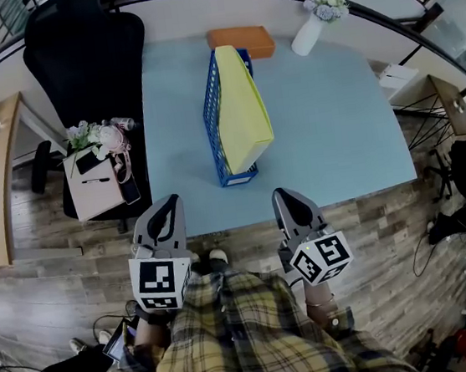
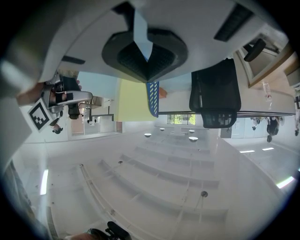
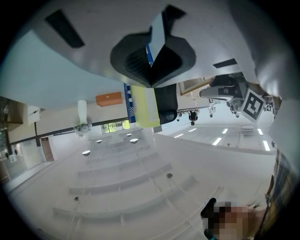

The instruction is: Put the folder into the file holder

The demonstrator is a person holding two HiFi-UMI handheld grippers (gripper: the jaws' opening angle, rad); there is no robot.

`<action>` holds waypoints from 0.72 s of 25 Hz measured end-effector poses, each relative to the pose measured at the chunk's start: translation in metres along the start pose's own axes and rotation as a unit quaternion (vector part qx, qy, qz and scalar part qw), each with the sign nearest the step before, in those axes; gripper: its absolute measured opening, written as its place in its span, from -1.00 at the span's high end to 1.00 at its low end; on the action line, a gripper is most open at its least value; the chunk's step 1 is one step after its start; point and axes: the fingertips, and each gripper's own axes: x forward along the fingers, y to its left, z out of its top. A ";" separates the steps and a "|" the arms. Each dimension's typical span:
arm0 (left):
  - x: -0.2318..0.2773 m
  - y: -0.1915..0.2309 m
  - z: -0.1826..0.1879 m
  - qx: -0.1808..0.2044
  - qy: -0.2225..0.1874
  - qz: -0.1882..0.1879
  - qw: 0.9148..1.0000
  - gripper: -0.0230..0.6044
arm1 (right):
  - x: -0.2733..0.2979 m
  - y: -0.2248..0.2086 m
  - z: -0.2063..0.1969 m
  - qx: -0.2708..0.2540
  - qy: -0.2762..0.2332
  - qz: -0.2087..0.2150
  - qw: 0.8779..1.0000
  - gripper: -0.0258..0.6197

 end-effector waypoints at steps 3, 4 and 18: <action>0.000 0.001 -0.002 0.000 0.002 0.000 1.000 0.95 | 0.001 0.000 0.000 0.000 0.002 -0.001 1.000 0.92; 0.000 0.001 -0.002 0.000 0.002 0.000 1.000 0.96 | 0.001 0.000 -0.001 0.000 0.003 -0.001 1.000 0.92; 0.003 0.002 -0.001 -0.001 0.001 0.003 1.000 0.96 | 0.006 -0.001 -0.002 0.000 0.007 0.004 1.000 0.92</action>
